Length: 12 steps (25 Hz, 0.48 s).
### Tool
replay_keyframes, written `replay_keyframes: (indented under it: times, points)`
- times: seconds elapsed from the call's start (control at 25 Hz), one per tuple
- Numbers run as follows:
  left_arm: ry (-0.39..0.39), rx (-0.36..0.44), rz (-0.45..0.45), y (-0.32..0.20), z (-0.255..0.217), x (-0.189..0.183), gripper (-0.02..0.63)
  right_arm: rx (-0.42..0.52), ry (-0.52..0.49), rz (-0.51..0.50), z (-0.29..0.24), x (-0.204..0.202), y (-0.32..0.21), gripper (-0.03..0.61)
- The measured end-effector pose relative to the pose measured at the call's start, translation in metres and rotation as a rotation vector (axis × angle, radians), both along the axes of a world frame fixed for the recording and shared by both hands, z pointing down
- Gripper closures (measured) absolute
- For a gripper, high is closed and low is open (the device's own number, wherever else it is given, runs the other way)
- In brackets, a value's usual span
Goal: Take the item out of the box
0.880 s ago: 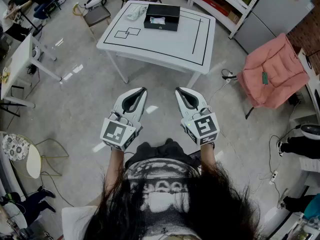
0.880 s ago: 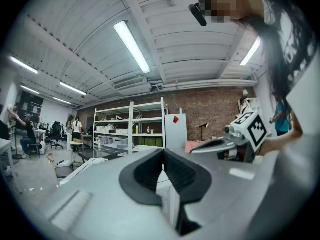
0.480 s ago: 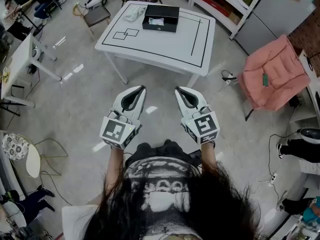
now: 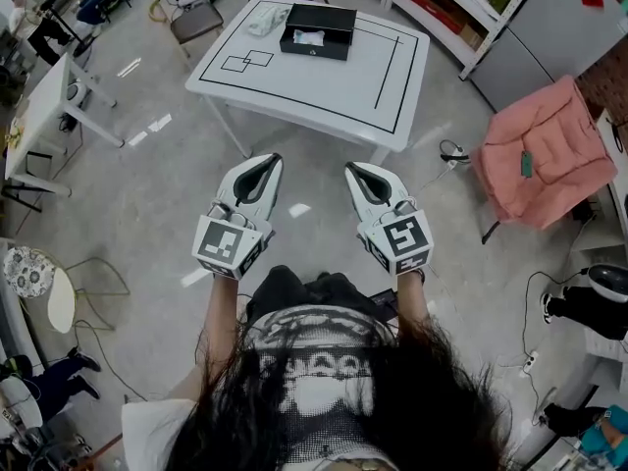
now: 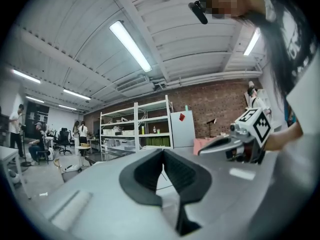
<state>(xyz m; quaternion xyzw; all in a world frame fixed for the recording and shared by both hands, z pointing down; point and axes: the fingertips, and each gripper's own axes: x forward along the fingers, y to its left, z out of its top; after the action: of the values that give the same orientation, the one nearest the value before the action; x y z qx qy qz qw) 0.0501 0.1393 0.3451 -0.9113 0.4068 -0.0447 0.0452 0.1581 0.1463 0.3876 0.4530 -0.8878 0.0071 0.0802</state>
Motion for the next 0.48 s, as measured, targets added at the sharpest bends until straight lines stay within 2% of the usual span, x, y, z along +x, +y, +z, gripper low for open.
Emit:
replay_keyframes:
  times: [0.48]
  points:
    - [-0.006, -0.044, -0.055, 0.001, 0.015, 0.015, 0.614, -0.023, -0.009, -0.042, 0.016, 0.019, -0.004, 0.581]
